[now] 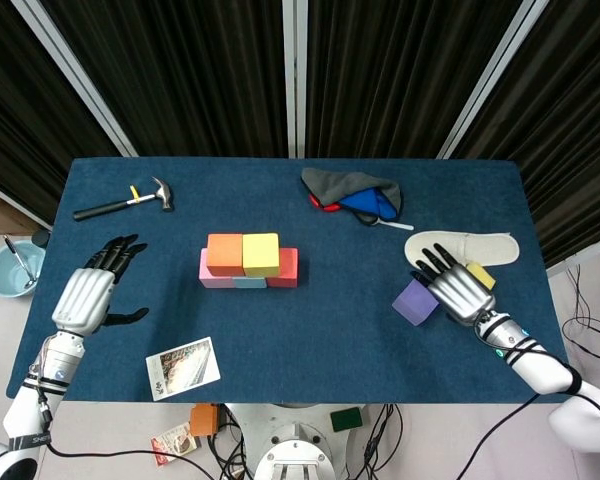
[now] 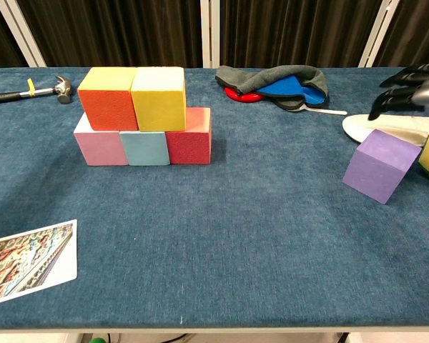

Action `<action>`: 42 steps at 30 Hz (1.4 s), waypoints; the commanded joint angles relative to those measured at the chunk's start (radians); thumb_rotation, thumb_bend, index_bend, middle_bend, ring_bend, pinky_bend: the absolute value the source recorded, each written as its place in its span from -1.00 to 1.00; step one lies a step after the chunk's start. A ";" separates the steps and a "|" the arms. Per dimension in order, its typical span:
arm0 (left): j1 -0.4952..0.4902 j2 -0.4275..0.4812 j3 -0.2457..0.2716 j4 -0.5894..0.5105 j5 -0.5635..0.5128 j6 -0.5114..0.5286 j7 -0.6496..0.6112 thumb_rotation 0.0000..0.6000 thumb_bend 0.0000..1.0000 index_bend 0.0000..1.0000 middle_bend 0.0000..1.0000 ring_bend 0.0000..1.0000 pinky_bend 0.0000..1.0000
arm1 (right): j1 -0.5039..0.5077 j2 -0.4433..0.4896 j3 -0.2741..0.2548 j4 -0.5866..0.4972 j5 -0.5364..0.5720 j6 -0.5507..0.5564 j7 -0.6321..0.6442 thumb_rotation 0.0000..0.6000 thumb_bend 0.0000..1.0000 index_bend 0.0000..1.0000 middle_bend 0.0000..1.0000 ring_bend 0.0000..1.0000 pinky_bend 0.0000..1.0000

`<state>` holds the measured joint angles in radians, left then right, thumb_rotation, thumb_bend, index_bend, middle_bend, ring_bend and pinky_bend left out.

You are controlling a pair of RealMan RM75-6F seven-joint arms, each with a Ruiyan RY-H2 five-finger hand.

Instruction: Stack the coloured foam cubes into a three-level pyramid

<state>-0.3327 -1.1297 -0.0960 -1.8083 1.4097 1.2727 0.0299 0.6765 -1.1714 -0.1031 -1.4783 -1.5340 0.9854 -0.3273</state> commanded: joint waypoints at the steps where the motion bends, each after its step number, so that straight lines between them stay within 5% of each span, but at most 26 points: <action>1: 0.001 0.000 0.000 -0.001 -0.005 -0.001 0.001 0.98 -0.79 -0.74 -0.88 -0.94 -0.64 | 0.013 -0.040 0.003 0.050 -0.039 -0.015 0.028 1.00 -1.00 -0.61 -0.78 -1.00 -1.00; 6: 0.002 -0.003 -0.001 0.005 -0.010 -0.002 -0.007 0.99 -0.79 -0.74 -0.88 -0.94 -0.64 | 0.025 -0.087 0.008 0.106 -0.068 -0.035 0.058 1.00 -0.98 -0.50 -0.68 -0.99 -1.00; 11: 0.005 -0.004 0.001 0.019 -0.014 -0.001 -0.015 0.99 -0.79 -0.74 -0.88 -0.94 -0.64 | 0.023 -0.085 0.030 0.103 -0.101 0.019 0.109 1.00 -0.71 -0.08 -0.33 -0.86 -0.99; 17: 0.009 -0.018 0.011 0.045 -0.003 0.003 -0.006 0.99 -0.79 -0.74 -0.88 -0.94 -0.64 | 0.033 0.014 0.123 -0.070 -0.069 0.091 0.148 1.00 -0.69 0.02 -0.24 -0.75 -0.92; 21: 0.013 -0.029 0.015 0.057 -0.001 0.009 0.015 0.98 -0.79 -0.74 -0.88 -0.94 -0.65 | 0.087 0.085 0.214 -0.229 0.007 0.041 0.098 1.00 -0.69 0.03 -0.23 -0.75 -0.90; 29: 0.017 -0.052 0.027 0.076 0.008 0.011 0.043 0.99 -0.79 -0.73 -0.88 -0.94 -0.64 | 0.316 0.117 0.408 -0.419 0.407 -0.177 -0.158 1.00 -0.69 0.04 -0.25 -0.75 -0.90; 35: 0.015 -0.057 0.025 0.086 0.009 0.010 0.040 0.99 -0.79 -0.73 -0.88 -0.94 -0.64 | 0.541 0.046 0.427 -0.472 0.893 -0.117 -0.449 1.00 -0.70 -0.01 -0.25 -0.76 -0.95; 42: 0.015 -0.063 0.018 0.098 0.006 0.012 0.008 0.99 -0.79 -0.73 -0.88 -0.94 -0.64 | 0.734 -0.068 0.435 -0.410 1.177 -0.044 -0.565 1.00 -0.71 -0.01 -0.27 -0.76 -0.96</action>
<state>-0.3167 -1.1913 -0.0766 -1.7123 1.4173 1.2859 0.0411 1.2773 -1.1637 0.3071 -1.9050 -0.5060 0.9037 -0.7849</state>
